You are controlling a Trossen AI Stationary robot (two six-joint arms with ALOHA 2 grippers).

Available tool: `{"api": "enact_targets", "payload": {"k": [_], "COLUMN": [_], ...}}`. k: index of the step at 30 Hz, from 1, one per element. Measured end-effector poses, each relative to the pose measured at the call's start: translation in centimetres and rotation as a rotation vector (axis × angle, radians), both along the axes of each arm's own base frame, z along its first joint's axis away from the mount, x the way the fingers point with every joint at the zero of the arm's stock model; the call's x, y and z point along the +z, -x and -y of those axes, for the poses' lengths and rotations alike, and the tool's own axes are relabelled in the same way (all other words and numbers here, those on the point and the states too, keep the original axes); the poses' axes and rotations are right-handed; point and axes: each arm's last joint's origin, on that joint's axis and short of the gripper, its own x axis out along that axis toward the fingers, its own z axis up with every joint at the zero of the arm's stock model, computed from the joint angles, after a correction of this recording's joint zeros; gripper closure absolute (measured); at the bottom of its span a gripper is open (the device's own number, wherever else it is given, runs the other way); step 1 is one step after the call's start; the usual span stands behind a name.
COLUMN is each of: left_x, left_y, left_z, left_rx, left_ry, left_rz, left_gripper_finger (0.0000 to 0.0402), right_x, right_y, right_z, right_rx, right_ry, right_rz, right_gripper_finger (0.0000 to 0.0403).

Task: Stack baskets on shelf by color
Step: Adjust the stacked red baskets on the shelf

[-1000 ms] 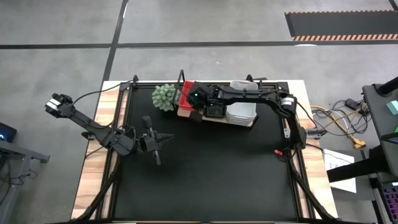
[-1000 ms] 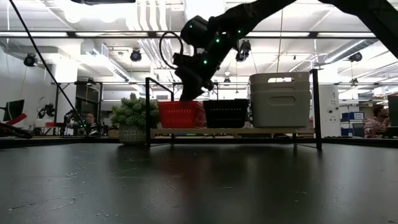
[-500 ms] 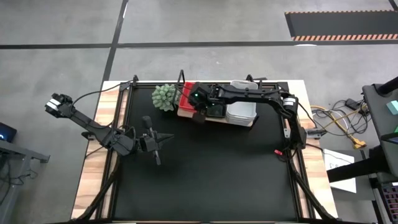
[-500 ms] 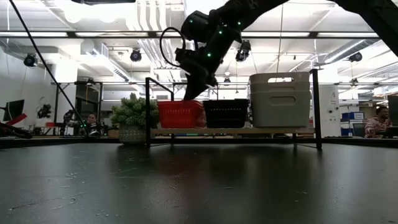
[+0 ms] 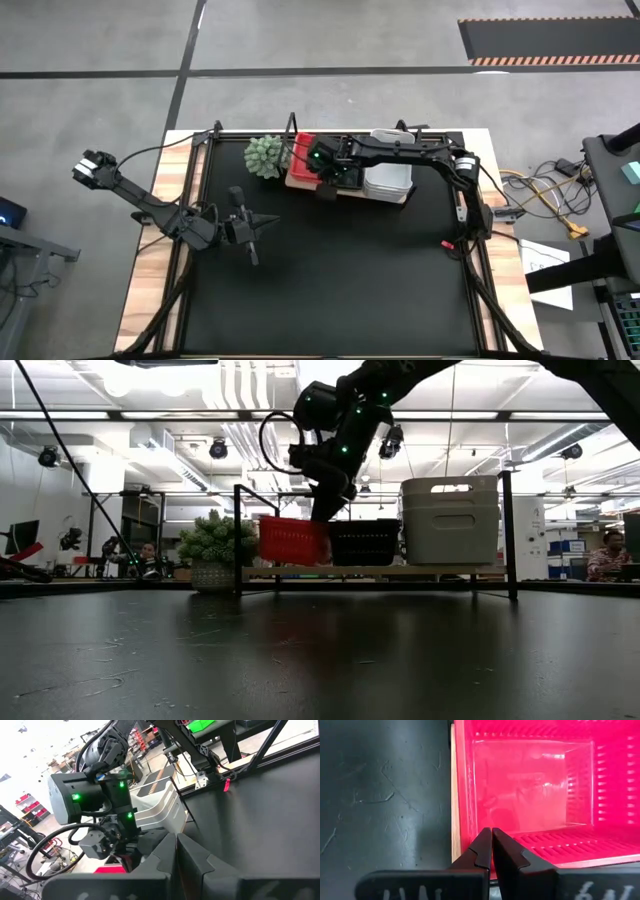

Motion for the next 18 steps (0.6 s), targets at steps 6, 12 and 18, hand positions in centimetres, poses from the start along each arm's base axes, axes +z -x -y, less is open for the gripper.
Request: {"api": "enact_targets", "payload": {"k": [6, 12, 18], "left_x": [0.0, 0.0, 0.0], "left_y": [0.0, 0.0, 0.0], "left_z": [0.0, 0.0, 0.0], "left_rx": [0.0, 0.0, -0.002], "left_ry": [0.0, 0.0, -0.013], "left_rz": [0.0, 0.0, -0.005], "left_gripper_finger": [0.0402, 0.0402, 0.0402], "right_x": [0.6, 1.1, 1.7], "right_y": [0.0, -0.3, -0.3], "right_z": [0.0, 0.1, -0.2], "right_rx": [0.006, 0.006, 0.017], "right_ry": [0.013, 0.028, 0.041], "right_rz": [0.032, 0.077, 0.106], "right_gripper_finger": [0.0394, 0.0394, 0.0394]}}
